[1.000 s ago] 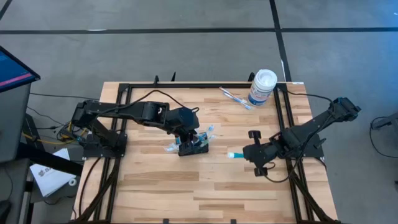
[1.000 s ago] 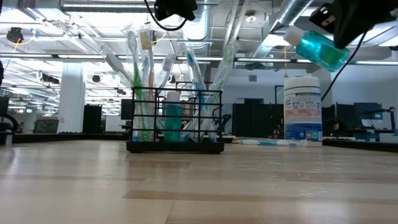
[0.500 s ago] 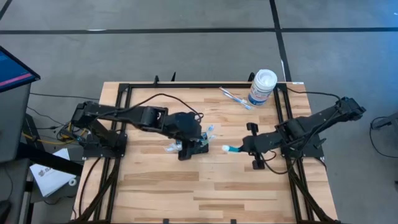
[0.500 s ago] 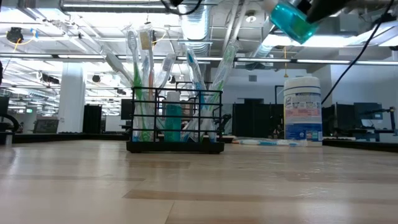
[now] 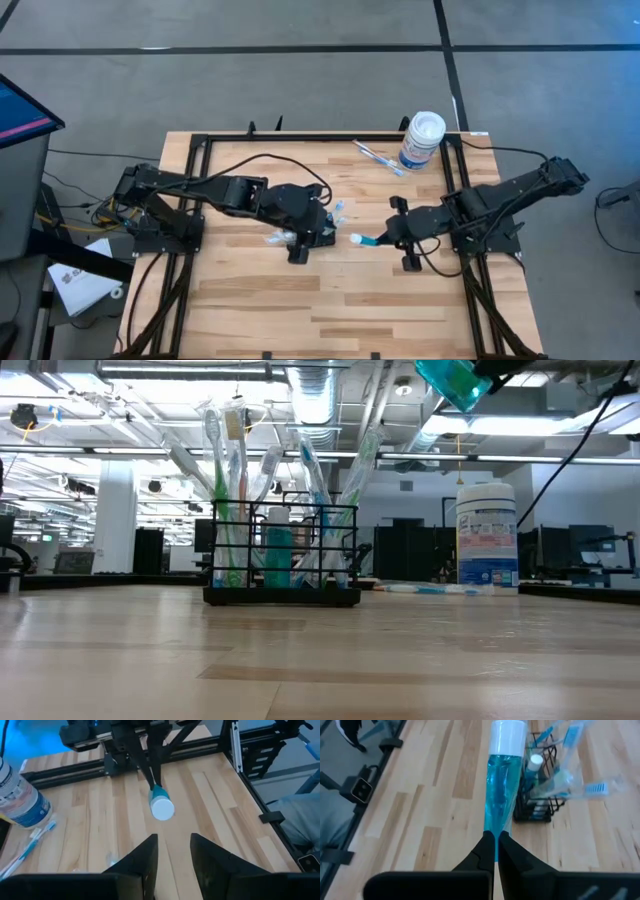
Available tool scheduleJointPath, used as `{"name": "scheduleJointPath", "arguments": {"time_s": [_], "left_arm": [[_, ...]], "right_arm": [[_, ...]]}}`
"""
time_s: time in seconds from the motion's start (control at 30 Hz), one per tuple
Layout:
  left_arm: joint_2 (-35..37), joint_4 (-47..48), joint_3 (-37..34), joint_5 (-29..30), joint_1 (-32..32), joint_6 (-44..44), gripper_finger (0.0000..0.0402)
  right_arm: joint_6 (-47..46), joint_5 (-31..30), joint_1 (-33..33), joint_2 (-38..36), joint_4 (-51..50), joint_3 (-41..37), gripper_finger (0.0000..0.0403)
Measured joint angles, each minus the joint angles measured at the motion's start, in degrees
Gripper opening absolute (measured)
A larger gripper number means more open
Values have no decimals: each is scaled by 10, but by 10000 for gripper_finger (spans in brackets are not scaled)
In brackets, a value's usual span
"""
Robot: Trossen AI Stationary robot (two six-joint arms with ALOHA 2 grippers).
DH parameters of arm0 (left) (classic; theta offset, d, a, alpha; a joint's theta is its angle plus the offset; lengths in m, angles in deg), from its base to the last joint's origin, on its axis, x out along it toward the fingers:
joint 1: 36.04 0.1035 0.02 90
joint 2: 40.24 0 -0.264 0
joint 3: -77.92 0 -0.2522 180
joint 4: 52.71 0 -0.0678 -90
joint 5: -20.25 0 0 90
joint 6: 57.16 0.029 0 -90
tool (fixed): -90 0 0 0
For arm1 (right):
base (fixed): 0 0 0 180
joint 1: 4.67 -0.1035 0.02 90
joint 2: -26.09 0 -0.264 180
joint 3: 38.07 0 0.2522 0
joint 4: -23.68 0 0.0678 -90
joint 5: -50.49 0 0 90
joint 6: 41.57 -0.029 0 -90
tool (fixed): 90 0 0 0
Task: Pick & Place toothbrushing station
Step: Put the blue mouthwash into the wire organizer
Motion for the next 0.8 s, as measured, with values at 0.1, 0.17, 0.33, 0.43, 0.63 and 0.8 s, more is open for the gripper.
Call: {"name": "scheduleJointPath", "arguments": {"time_s": [0.1,0.17,0.33,0.43,0.63,0.8], "left_arm": [[0,-4,0,0,0,0,108],[0,-5,0,0,0,0,108],[-1,-11,0,0,0,0,108],[-11,-21,1,10,0,6,108],[-33,-33,0,36,-1,30,108],[-39,-49,0,40,-2,30,108]], "right_arm": [[2,11,6,0,15,0,0],[2,14,12,0,17,0,0],[8,35,30,0,38,0,0],[18,43,40,1,40,0,0],[23,56,49,1,46,0,0],[23,57,49,1,46,0,0]]}}
